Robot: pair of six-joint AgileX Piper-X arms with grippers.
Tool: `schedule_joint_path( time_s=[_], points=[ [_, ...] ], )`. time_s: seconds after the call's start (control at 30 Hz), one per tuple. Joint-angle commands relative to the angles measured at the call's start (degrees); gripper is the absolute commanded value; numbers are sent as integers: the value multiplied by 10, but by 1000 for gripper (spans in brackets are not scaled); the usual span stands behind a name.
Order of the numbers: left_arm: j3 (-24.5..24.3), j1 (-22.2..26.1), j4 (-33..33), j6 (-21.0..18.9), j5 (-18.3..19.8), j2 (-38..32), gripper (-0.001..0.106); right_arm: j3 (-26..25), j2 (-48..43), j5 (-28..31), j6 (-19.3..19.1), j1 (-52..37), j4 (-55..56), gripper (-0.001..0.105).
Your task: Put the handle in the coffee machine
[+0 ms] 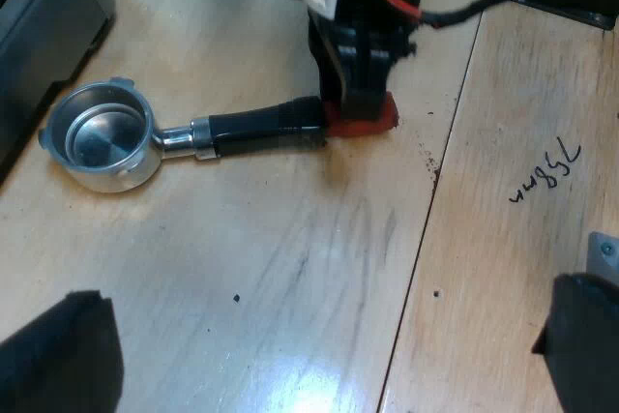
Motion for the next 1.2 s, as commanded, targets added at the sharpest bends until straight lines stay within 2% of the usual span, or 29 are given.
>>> schedule_joint_path(
  time_s=[0.03,0.33,0.4,0.53,0.6,0.77,1.2],
  points=[
    [-5,-4,-2,3,3,0,89,6,3,-4,3,11,-5,0],
    [-5,-4,-2,3,3,0,89,6,3,-1,52,70,-31,0],
    [-5,-4,-2,3,3,0,89,6,3,0,73,85,-40,0],
    [-5,-4,2,3,3,0,89,6,3,1,84,97,-50,0],
    [-5,-4,12,3,3,0,89,6,3,1,105,105,-57,0],
    [-5,-4,45,3,3,0,89,6,4,4,121,130,-90,0],
    [-6,-4,64,3,3,0,89,3,103,-14,223,198,-228,0]
  ],
)
